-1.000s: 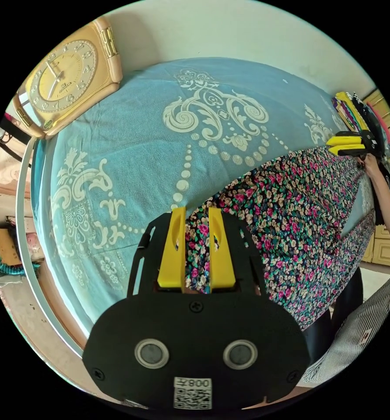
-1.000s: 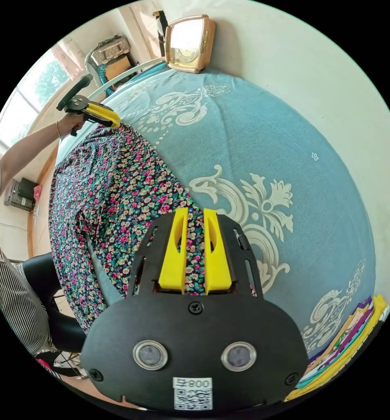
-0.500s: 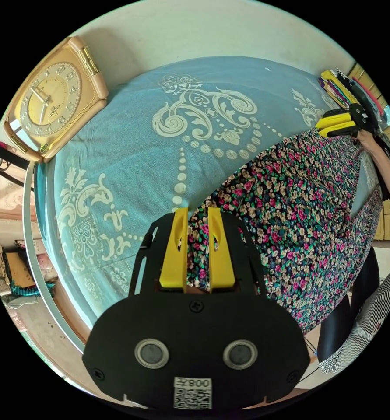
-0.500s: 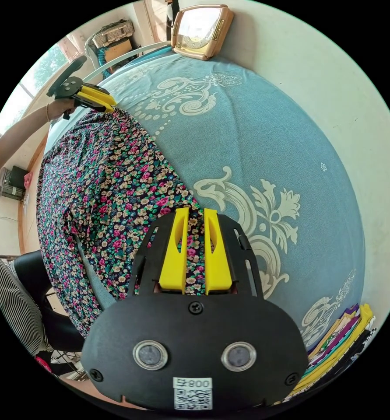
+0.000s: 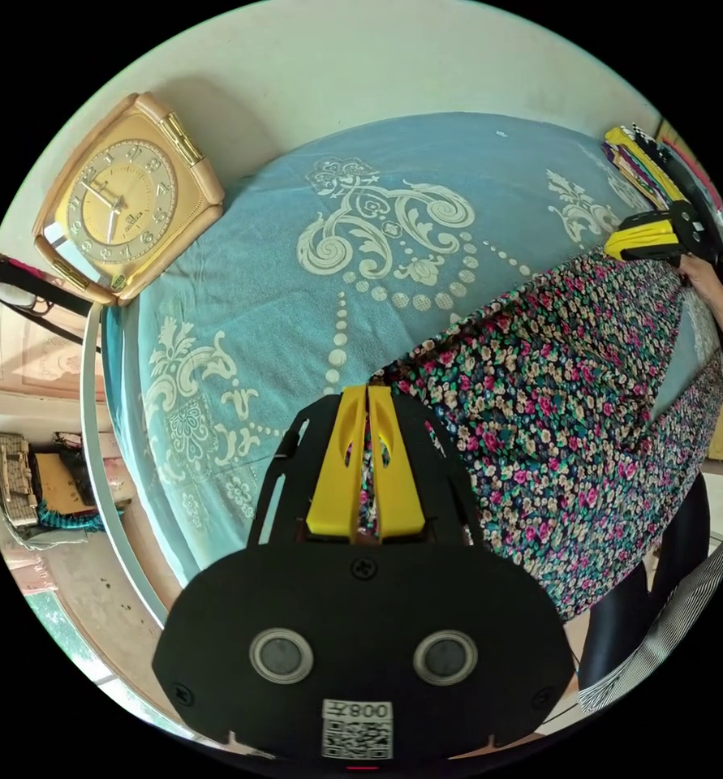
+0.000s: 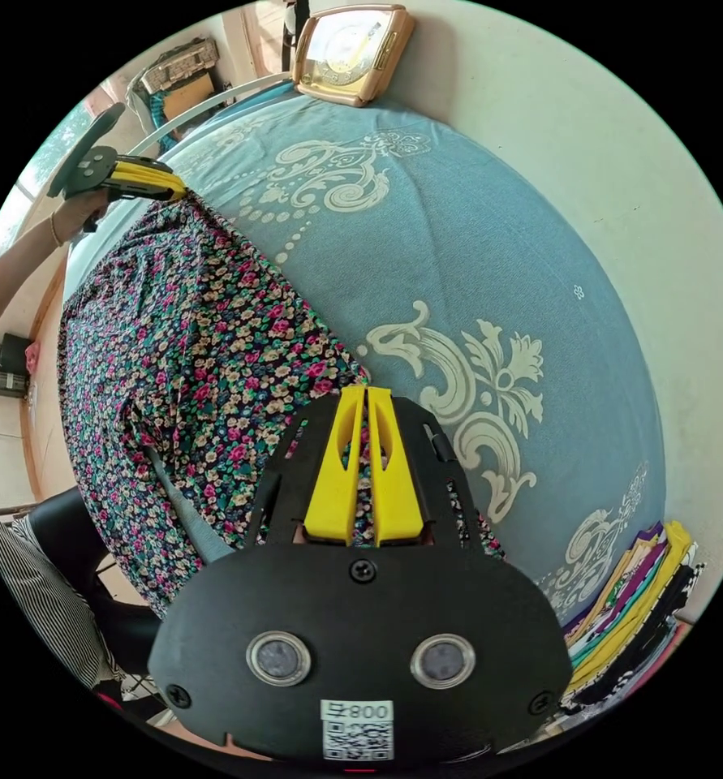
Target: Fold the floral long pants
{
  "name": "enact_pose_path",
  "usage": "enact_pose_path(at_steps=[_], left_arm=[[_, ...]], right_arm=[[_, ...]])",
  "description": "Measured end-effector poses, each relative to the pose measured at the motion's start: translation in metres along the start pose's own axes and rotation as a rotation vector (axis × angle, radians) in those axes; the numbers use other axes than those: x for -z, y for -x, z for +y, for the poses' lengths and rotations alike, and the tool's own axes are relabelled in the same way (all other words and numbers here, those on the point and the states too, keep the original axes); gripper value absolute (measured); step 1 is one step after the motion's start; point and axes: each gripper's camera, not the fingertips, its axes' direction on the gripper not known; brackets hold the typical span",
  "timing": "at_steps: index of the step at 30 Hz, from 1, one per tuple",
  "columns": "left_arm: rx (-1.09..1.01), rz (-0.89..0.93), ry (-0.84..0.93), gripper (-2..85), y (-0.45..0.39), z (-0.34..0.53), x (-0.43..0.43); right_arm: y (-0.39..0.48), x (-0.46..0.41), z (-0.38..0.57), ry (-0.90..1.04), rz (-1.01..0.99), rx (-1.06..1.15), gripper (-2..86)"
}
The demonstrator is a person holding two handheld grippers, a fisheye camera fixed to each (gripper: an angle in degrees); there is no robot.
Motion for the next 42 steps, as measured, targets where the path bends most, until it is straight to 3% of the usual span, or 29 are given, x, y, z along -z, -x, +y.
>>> enact_pose_path(at_steps=[20,42], left_arm=[[0.031,0.013,-0.115,0.4,-0.067,0.209,0.103],[0.181,0.11,-0.057,0.3,-0.083,0.445,0.074]], right_arm=[[0.17,0.006,0.114,-0.083,0.046,-0.069,0.4],[0.35,-0.042,0.22,0.007,0.019,-0.042,0.4]])
